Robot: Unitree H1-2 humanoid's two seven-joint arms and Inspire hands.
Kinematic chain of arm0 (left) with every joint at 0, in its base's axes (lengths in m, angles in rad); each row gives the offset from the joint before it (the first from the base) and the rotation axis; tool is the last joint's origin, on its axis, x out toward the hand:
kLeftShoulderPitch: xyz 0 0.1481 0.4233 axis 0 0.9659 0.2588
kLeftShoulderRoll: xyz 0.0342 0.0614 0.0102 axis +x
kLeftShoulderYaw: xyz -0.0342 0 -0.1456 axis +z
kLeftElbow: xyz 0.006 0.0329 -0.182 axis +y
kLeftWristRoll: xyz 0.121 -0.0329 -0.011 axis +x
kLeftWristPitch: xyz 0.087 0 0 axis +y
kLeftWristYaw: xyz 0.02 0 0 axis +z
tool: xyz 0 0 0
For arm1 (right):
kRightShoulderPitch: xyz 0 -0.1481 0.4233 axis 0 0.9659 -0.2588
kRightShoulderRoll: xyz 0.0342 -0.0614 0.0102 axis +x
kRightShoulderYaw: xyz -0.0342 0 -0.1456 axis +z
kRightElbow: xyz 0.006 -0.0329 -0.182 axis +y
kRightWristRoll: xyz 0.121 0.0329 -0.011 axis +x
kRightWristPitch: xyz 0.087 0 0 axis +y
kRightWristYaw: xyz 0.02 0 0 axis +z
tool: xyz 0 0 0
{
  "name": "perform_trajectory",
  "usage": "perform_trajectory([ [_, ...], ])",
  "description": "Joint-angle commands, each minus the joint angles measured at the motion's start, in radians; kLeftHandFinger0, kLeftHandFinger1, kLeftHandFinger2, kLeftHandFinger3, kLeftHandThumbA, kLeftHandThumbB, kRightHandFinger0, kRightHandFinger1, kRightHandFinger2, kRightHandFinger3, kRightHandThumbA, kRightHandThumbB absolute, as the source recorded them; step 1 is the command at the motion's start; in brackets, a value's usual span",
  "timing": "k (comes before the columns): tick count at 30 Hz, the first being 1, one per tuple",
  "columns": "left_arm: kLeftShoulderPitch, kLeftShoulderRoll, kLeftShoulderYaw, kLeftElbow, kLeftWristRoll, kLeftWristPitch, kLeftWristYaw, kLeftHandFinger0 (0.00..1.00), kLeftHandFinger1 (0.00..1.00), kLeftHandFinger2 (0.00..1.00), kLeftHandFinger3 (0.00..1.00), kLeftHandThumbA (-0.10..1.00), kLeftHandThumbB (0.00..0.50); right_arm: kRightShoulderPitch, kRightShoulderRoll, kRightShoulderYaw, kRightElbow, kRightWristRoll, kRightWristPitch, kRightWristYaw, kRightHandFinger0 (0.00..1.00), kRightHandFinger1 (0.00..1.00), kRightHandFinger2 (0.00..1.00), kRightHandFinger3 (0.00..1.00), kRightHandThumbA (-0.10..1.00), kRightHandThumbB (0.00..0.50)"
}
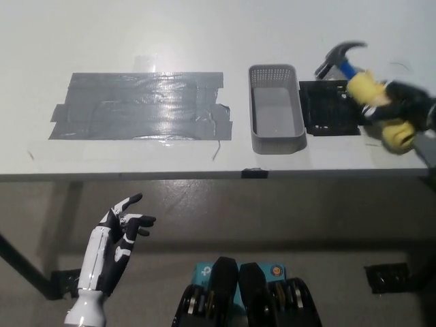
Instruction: The robot picks the hammer with right hand and hits the black area on the desk and places it back.
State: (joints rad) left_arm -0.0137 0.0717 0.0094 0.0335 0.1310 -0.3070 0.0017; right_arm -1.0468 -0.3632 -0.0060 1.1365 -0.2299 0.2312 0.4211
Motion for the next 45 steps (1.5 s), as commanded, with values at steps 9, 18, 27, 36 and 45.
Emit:
perform_trajectory([
  [9, 0.014, 0.004, 0.007, -0.044, -0.017, -0.032, 0.007, 0.53, 0.56, 0.54, 0.80, 0.86, 0.000, -0.051, 0.009, -0.081, 0.150, 0.090, -0.227, -0.315, 0.12, 0.54, 0.89, 0.92, -0.10, 0.173],
  [18, 0.034, 0.004, 0.008, -0.045, -0.001, -0.049, 0.016, 0.50, 0.52, 0.49, 0.79, 0.85, 0.000, -0.036, -0.028, 0.084, 0.039, -0.058, -0.322, -0.407, 1.00, 1.00, 1.00, 1.00, 0.72, 0.382],
  [27, 0.054, 0.004, 0.017, -0.062, 0.009, -0.054, 0.027, 0.59, 0.64, 0.65, 0.84, 0.82, 0.014, -0.037, -0.035, 0.114, -0.091, -0.131, -0.351, -0.706, 1.00, 1.00, 1.00, 1.00, 1.00, 0.434],
  [36, 0.042, 0.010, 0.016, -0.057, 0.022, -0.034, 0.025, 1.00, 1.00, 1.00, 1.00, 0.99, 0.086, -0.032, -0.057, -0.150, -0.478, 0.006, -0.332, -0.806, 1.00, 1.00, 1.00, 1.00, 1.00, 0.406],
  [45, 0.042, 0.019, 0.009, -0.074, 0.031, -0.001, 0.012, 1.00, 1.00, 1.00, 1.00, 1.00, 0.128, 0.091, -0.016, -0.242, -1.145, 0.027, -0.226, -0.671, 1.00, 1.00, 1.00, 1.00, 1.00, 0.387],
])
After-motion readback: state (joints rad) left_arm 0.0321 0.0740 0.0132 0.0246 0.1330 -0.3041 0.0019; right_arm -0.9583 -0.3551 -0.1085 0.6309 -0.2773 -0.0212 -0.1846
